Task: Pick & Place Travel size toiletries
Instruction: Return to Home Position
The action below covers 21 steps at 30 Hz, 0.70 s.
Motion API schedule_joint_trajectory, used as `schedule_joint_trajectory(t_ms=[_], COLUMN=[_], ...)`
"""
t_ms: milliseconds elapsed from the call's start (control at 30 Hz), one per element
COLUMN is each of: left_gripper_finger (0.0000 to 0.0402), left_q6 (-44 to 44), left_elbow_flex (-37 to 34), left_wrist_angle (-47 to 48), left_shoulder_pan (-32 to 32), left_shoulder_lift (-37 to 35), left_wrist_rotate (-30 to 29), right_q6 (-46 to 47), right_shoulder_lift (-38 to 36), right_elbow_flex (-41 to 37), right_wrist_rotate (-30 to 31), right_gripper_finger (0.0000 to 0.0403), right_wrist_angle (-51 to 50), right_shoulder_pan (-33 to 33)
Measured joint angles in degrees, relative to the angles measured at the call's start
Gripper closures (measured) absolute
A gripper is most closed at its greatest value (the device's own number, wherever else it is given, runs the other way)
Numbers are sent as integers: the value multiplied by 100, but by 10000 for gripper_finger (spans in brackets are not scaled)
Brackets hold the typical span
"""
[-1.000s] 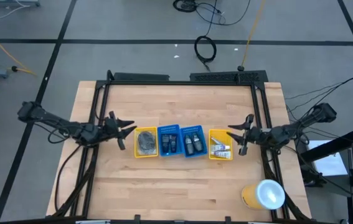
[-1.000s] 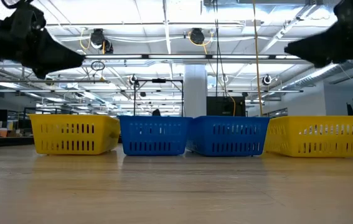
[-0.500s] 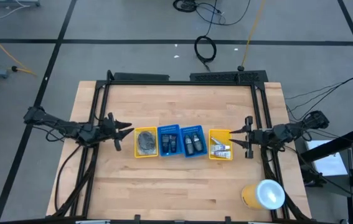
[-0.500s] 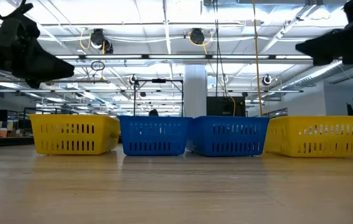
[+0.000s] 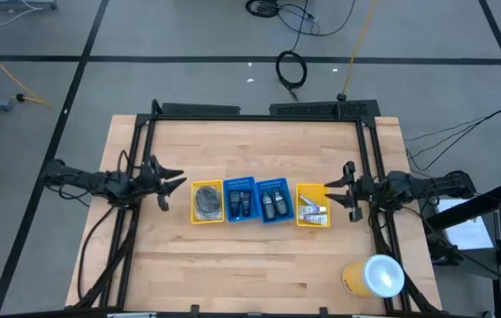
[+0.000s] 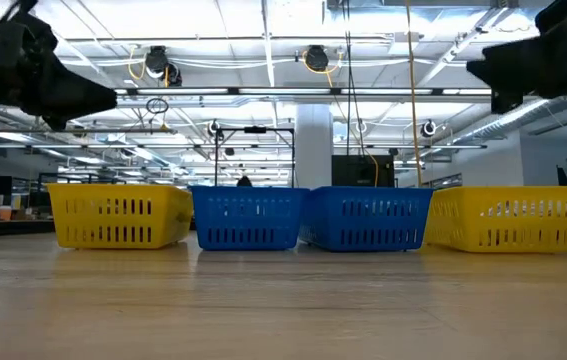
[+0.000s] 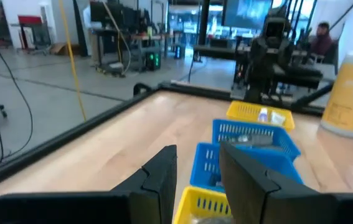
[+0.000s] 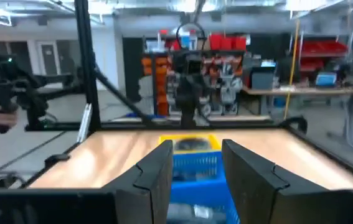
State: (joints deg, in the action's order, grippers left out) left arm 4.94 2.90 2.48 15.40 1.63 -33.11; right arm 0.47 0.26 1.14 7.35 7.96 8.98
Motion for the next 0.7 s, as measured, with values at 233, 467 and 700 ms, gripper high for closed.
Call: schedule_joint_trajectory(t_ms=[233,467,700], left_gripper_finger=[282,282,282], left_q6=[317,332,290], left_elbow_flex=[0,0,0], left_wrist_angle=[-4,-5,-7], left_shoulder_pan=[4,4,4], left_shoulder_lift=[242,260,260], left_wrist_rotate=[-29,-16,-18], right_q6=[171,-115,-115], right_shoulder_lift=[91,172,172], right_elbow_flex=[-8,-17,-24], right_wrist_rotate=[-12,-6,0], right_gripper_finger=[273,273,273], right_wrist_angle=[-502,-502,-417], right_shoulder_pan=[8,8,10])
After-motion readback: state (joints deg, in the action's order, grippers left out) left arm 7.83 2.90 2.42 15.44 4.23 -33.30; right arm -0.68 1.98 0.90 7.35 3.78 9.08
